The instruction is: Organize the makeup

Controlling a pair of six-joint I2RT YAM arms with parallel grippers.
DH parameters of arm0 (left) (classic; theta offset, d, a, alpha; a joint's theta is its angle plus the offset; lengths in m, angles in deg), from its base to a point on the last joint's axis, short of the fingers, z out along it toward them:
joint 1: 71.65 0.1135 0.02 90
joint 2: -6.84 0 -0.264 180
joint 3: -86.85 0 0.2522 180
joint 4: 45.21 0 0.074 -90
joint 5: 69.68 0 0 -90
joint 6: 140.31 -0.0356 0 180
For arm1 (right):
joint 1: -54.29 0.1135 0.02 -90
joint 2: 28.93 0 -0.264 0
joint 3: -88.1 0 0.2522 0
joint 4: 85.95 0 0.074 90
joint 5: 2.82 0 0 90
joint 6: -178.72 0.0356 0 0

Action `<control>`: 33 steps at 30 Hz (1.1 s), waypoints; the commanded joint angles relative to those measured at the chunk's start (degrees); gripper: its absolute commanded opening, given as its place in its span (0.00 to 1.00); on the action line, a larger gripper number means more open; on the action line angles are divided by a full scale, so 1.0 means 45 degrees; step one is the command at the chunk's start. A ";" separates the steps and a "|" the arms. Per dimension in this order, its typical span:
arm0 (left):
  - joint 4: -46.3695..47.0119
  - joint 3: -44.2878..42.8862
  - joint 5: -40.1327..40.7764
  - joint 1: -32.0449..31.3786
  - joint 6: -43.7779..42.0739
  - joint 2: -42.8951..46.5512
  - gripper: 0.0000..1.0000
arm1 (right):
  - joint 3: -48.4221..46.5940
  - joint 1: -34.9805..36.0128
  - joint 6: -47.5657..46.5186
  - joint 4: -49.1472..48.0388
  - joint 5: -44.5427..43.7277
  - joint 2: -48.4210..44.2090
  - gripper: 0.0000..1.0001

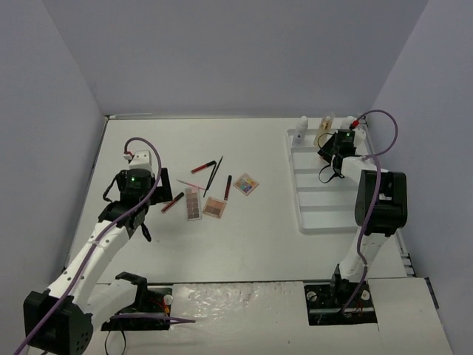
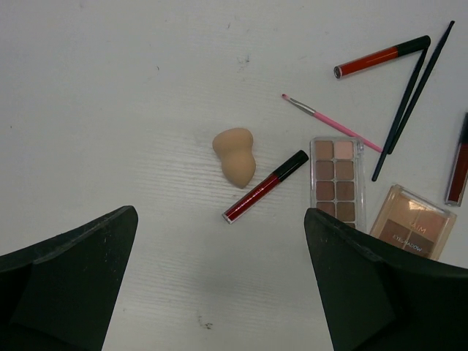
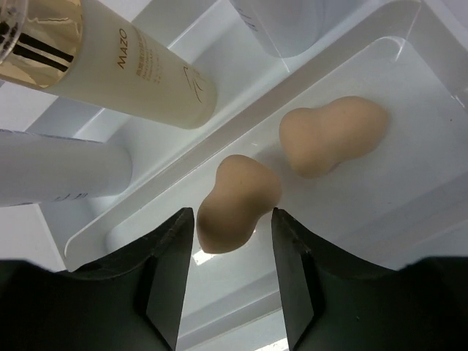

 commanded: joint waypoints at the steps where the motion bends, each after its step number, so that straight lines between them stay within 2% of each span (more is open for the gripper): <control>1: -0.0030 -0.1208 0.0227 -0.0055 0.1798 -0.0988 0.97 | -0.0584 0.0053 -0.0223 -0.0064 0.0035 -0.1182 0.48; 4: -0.0299 -0.1547 0.0310 -0.0015 0.2358 -0.1851 0.97 | -0.0396 0.0187 -0.0257 0.0330 -0.0007 -0.2113 0.56; 12: -0.0504 -0.2269 0.0293 0.0130 0.3214 -0.3340 0.95 | -0.0127 0.0728 0.0187 0.1471 0.0221 -0.4384 0.64; 17: -0.0615 -0.2482 0.0252 0.0336 0.3511 -0.4334 0.83 | 0.0583 0.1494 -0.0107 0.1492 0.0735 -0.6225 0.66; 20: -0.0469 -0.2693 0.0177 0.0470 0.3640 -0.5159 0.72 | 0.0714 0.2090 -0.0399 0.1526 0.0591 -0.7120 0.67; 33: 0.0295 -0.3364 -0.0113 0.0935 0.3564 -0.7707 0.57 | 0.1436 0.2644 -0.0519 0.1660 0.1536 -0.8234 0.72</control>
